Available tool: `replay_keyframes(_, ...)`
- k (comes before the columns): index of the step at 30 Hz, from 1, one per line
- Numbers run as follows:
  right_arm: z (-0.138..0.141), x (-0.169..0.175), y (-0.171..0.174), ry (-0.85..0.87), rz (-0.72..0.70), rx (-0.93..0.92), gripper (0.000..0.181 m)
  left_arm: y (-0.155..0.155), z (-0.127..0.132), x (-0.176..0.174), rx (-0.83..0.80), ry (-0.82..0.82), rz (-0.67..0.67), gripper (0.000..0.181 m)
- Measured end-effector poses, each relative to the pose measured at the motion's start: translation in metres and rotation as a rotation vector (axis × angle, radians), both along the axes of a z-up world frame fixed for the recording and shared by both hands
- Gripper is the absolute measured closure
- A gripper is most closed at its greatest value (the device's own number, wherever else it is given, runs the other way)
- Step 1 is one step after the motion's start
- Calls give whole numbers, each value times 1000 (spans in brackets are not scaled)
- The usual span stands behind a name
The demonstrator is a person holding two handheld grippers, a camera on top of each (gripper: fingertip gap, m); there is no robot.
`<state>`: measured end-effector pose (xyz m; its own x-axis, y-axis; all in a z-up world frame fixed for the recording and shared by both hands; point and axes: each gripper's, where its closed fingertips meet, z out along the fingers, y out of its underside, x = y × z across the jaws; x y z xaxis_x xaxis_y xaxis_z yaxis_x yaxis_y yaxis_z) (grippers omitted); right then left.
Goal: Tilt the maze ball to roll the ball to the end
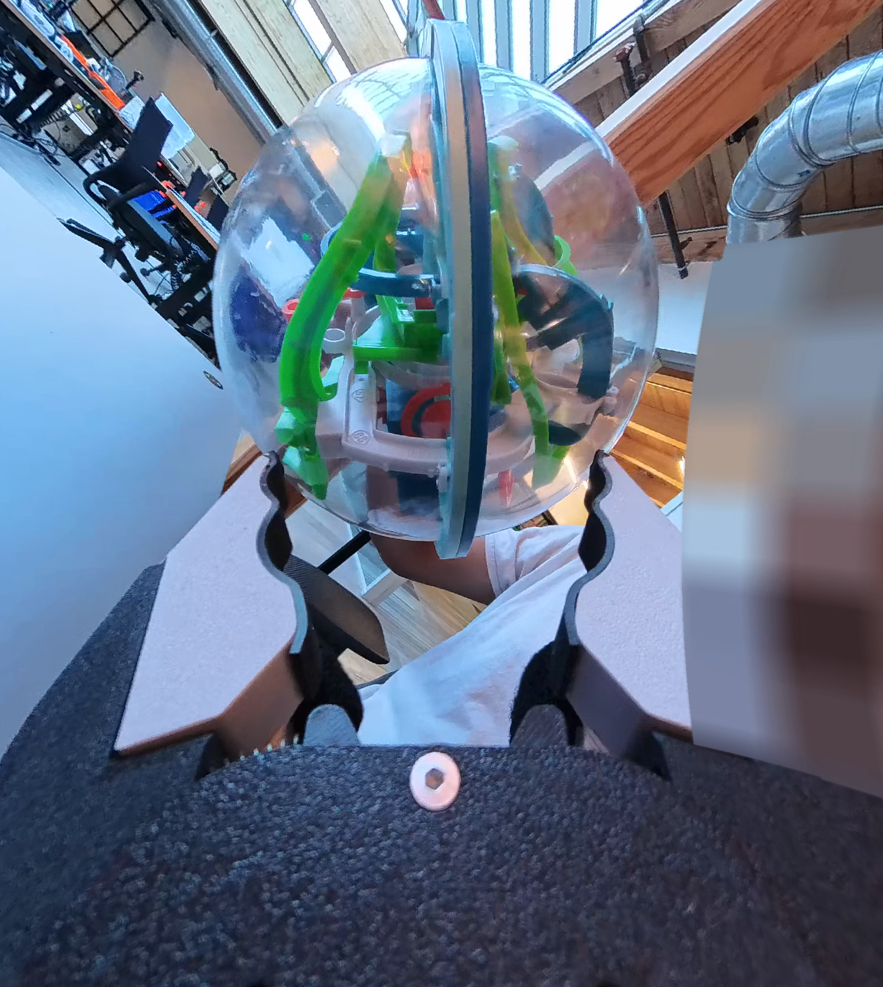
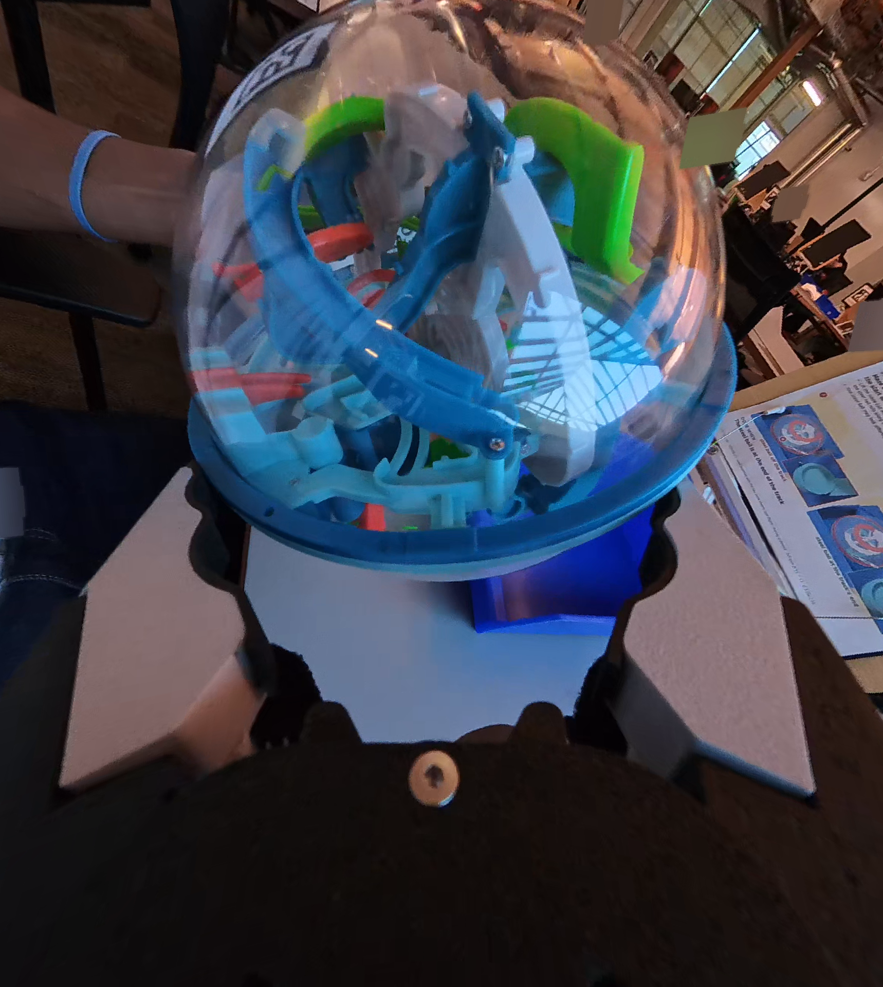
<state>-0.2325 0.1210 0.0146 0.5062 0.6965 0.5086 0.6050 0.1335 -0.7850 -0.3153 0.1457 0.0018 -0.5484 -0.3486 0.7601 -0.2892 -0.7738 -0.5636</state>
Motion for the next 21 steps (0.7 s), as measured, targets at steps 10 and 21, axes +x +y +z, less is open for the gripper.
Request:
replay_keyframes(10,-13,1,4,-26,-15,-71,29,3,-10,-2,6,21,14,71)
replay_keyframes(21,-88,-2,1,128,-98,-371,27,2,-69,-5,-194,211,-1,71)
